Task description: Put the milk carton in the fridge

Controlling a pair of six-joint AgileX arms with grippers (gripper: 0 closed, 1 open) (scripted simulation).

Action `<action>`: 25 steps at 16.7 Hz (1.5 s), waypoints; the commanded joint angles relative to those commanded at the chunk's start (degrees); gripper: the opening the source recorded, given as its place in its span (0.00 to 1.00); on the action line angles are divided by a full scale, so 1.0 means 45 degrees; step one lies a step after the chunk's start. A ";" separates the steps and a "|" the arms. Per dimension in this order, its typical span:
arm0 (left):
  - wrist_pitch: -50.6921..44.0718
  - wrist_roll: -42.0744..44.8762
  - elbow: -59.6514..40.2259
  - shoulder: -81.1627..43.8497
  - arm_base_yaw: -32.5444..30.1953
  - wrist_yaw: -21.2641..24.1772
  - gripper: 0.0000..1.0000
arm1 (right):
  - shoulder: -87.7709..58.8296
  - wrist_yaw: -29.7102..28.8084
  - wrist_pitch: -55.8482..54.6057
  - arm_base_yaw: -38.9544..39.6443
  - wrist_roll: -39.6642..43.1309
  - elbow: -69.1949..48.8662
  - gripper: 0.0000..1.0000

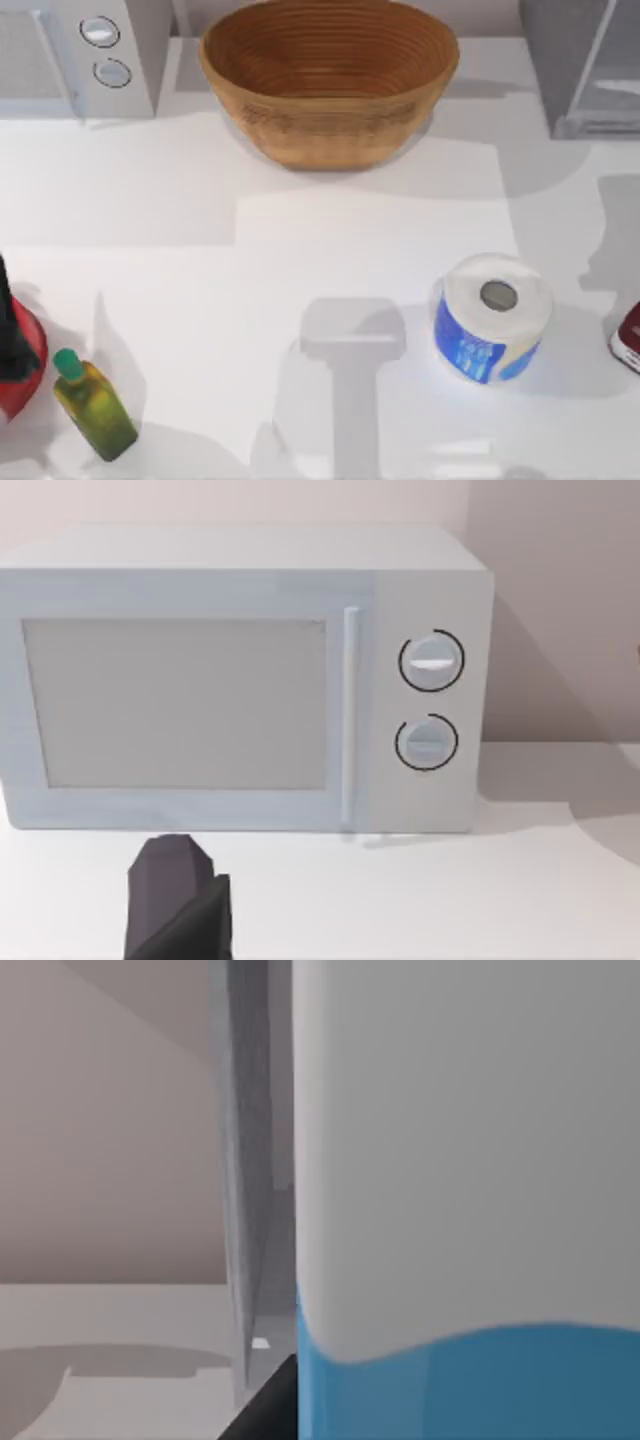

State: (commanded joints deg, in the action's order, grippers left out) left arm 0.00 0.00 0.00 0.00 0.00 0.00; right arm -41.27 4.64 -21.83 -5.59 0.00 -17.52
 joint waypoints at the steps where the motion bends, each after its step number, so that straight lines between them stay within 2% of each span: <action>1: 0.0000 0.0000 0.0000 0.0000 0.0000 0.0000 1.00 | -0.1247 0.0149 -0.0688 -0.0159 -0.0033 -0.0559 0.00; 9: 0.0000 0.0000 0.0000 0.0000 0.0000 0.0000 1.00 | -1.1255 0.1337 -0.6298 -0.1427 -0.0231 -0.5136 0.00; 14: 0.0000 0.0000 0.0000 0.0000 0.0000 0.0000 1.00 | -1.6139 0.1918 -0.9066 -0.2023 -0.0245 -0.7408 0.00; 18: 0.0000 0.0000 0.0000 0.0000 0.0000 0.0000 1.00 | -1.8233 0.2169 -1.0278 -0.2282 -0.0216 -0.8405 0.00; 25: 0.0000 0.0000 0.0000 0.0000 0.0000 0.0000 1.00 | -1.8404 0.2201 -1.0401 -0.2236 -0.0234 -0.8537 0.00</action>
State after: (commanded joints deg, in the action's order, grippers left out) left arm 0.00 0.00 0.00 0.00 0.00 0.00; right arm -124.08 14.54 -68.63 -15.65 -1.05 -55.94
